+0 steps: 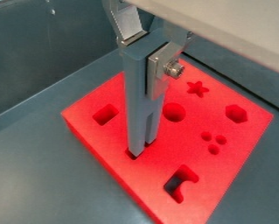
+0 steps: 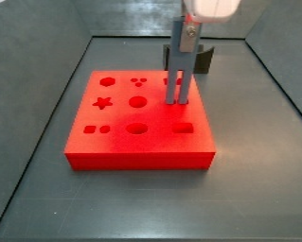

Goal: Insert the double-square object.

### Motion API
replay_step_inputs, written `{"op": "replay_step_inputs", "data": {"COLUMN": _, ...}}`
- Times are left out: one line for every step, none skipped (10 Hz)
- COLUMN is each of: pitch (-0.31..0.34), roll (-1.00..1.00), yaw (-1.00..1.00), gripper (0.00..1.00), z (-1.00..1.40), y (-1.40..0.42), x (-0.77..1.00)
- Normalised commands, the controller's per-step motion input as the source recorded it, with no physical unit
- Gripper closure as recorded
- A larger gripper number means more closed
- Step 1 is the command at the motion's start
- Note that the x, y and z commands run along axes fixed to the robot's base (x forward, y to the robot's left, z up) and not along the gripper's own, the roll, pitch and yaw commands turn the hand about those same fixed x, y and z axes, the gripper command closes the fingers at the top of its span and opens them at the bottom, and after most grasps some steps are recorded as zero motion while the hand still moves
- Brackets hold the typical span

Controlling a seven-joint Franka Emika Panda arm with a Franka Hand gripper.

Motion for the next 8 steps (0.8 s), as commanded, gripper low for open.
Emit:
{"op": "replay_step_inputs", "data": {"pitch": 0.000, "roll": 0.00, "yaw": 0.00, "gripper": 1.00, "z": -0.27, "y": 0.00, "x": 0.22}}
{"op": "replay_step_inputs", "data": {"pitch": 0.000, "roll": 0.00, "yaw": 0.00, "gripper": 1.00, "z": -0.29, "y": 0.00, "x": 0.14}}
{"op": "replay_step_inputs", "data": {"pitch": -0.014, "roll": 0.00, "yaw": 0.00, "gripper": 1.00, "z": -0.33, "y": 0.00, "x": 0.00}}
{"op": "replay_step_inputs", "data": {"pitch": -0.064, "roll": 0.00, "yaw": 0.00, "gripper": 1.00, "z": -0.43, "y": 0.00, "x": 0.00}}
{"op": "replay_step_inputs", "data": {"pitch": -0.077, "roll": -0.04, "yaw": -0.04, "gripper": 1.00, "z": -0.30, "y": 0.00, "x": 0.00}}
{"op": "replay_step_inputs", "data": {"pitch": -0.084, "roll": -0.18, "yaw": -0.02, "gripper": 1.00, "z": -0.11, "y": 0.08, "x": 0.00}}
{"op": "replay_step_inputs", "data": {"pitch": -0.021, "roll": -0.16, "yaw": -0.07, "gripper": 1.00, "z": -0.09, "y": 0.13, "x": 0.02}}
{"op": "replay_step_inputs", "data": {"pitch": 0.000, "roll": 0.00, "yaw": 0.00, "gripper": 1.00, "z": 0.00, "y": 0.00, "x": 0.00}}
